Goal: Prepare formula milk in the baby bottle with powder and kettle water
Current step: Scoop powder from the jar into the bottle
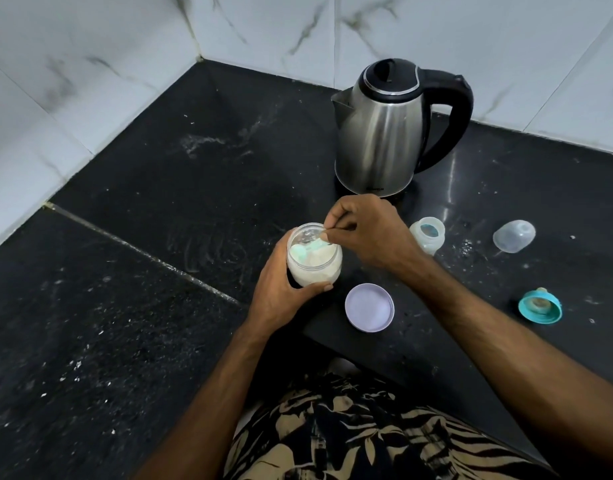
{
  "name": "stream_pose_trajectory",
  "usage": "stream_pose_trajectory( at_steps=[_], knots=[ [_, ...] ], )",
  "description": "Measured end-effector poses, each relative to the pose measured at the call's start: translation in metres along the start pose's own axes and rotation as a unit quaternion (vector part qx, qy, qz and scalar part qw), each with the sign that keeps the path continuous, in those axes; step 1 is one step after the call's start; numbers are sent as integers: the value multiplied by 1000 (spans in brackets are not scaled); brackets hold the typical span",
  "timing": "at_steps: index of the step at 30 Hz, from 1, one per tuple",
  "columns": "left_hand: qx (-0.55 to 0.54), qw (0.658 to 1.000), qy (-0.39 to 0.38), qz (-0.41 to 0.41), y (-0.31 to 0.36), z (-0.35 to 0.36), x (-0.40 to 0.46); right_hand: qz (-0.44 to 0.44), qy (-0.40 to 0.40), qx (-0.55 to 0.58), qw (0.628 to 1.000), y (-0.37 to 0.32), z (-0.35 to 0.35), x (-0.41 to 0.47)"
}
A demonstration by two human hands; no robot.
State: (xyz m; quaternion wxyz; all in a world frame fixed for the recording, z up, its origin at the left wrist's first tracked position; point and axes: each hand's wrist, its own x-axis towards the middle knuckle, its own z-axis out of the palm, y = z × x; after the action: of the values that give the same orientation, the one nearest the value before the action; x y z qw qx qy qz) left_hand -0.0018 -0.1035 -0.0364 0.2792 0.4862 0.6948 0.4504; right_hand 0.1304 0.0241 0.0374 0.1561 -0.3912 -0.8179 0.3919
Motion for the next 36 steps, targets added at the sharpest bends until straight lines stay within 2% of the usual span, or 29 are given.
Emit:
stream_pose_trajectory(
  at_steps=[11,15,21,26,29,31,36],
  knots=[
    [15,1000,-8,-2,-3,-1,1,24,18,34,999,7,-7,-1],
    [17,1000,-9,-2,-1,-3,2,16,22,16,1000,7,-8,-1],
    [5,1000,-9,-5,1,-1,0,-84,7,-144,986,-8,6,-3],
    [-15,999,-12,-34,-2,1,-1,-111,-69,-296,946,-21,23,2],
    [-16,999,-18,-45,-2,1,-1,-116,-99,-348,925,-25,30,6],
    [-15,999,-19,-47,-1,1,-1,-115,-105,-339,928,-26,32,6],
    [-11,999,-23,-38,-1,0,0,-83,-91,-226,966,-22,32,5]
  ],
)
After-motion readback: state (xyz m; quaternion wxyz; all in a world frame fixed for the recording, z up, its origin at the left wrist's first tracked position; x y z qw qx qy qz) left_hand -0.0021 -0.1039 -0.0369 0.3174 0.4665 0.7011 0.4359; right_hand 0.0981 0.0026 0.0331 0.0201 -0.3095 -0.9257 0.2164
